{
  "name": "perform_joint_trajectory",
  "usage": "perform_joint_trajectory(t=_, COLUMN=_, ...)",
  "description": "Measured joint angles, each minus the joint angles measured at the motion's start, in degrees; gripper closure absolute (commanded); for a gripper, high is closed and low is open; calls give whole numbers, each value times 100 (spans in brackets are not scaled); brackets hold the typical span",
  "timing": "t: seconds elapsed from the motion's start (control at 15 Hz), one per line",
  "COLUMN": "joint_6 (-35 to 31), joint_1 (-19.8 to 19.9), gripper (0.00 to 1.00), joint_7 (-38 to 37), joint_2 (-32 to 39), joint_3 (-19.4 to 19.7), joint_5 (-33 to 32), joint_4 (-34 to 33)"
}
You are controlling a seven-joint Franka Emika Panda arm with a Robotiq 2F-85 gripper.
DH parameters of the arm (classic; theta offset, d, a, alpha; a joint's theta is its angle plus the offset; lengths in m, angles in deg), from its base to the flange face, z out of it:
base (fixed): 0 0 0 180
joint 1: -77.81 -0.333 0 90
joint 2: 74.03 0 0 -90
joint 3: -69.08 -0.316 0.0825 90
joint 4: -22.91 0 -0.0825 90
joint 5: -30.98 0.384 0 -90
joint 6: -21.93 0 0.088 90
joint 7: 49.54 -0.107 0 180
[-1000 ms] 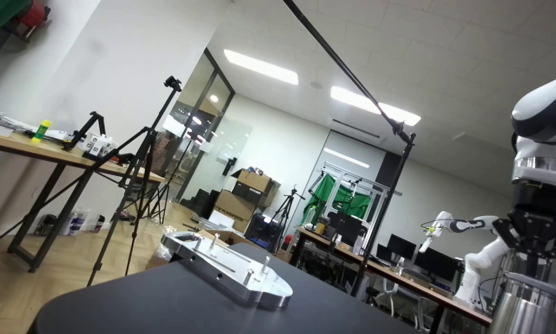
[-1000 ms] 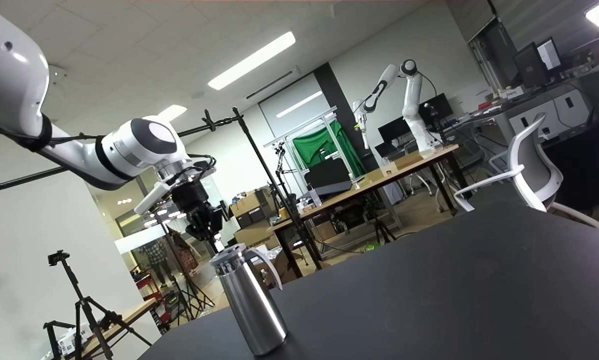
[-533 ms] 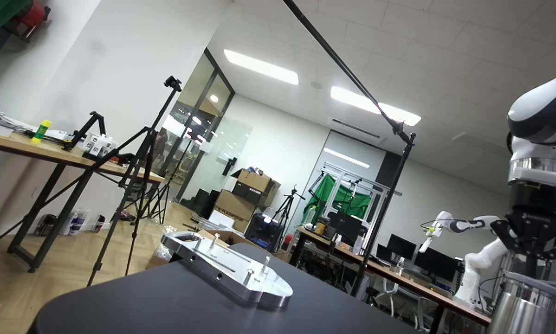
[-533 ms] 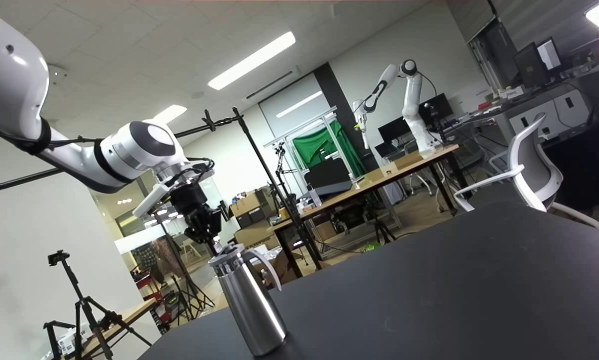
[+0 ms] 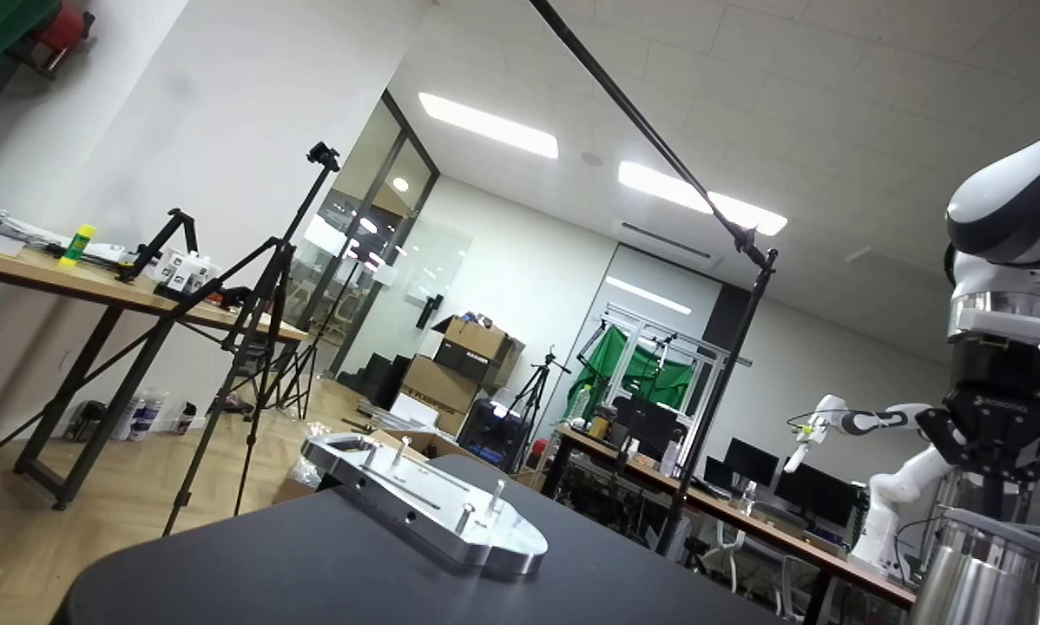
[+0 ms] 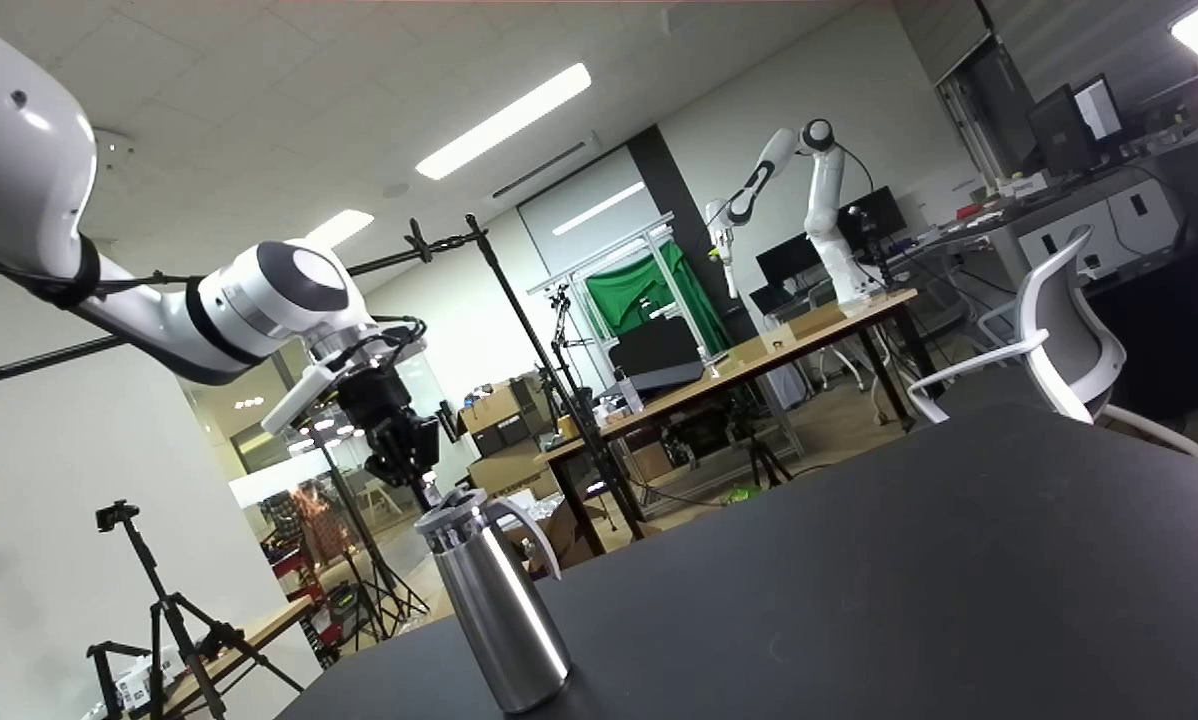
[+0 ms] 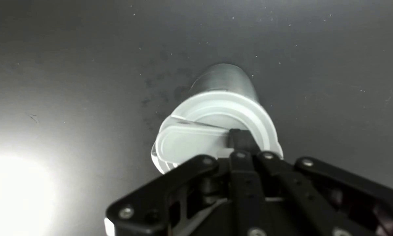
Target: Open and then close the flask lid
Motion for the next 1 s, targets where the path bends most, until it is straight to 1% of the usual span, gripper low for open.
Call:
perform_joint_trajectory(t=0.2, joint_6=54, joint_1=-15, gripper=100, joint_7=0, joint_2=-54, joint_3=-4, joint_5=5, joint_4=-216)
perform_joint_trajectory(t=0.53, joint_6=508, joint_1=-37, gripper=100, joint_7=0, joint_2=-455, joint_3=-15, joint_5=14, joint_4=-633)
perform_joint_trajectory(t=0.8, joint_6=778, joint_1=54, gripper=100, joint_7=0, joint_2=-773, joint_3=24, joint_5=51, joint_4=-674)
perform_joint_trajectory(t=1.0, joint_6=839, joint_1=196, gripper=100, joint_7=0, joint_2=-806, joint_3=103, joint_5=145, joint_4=-636)
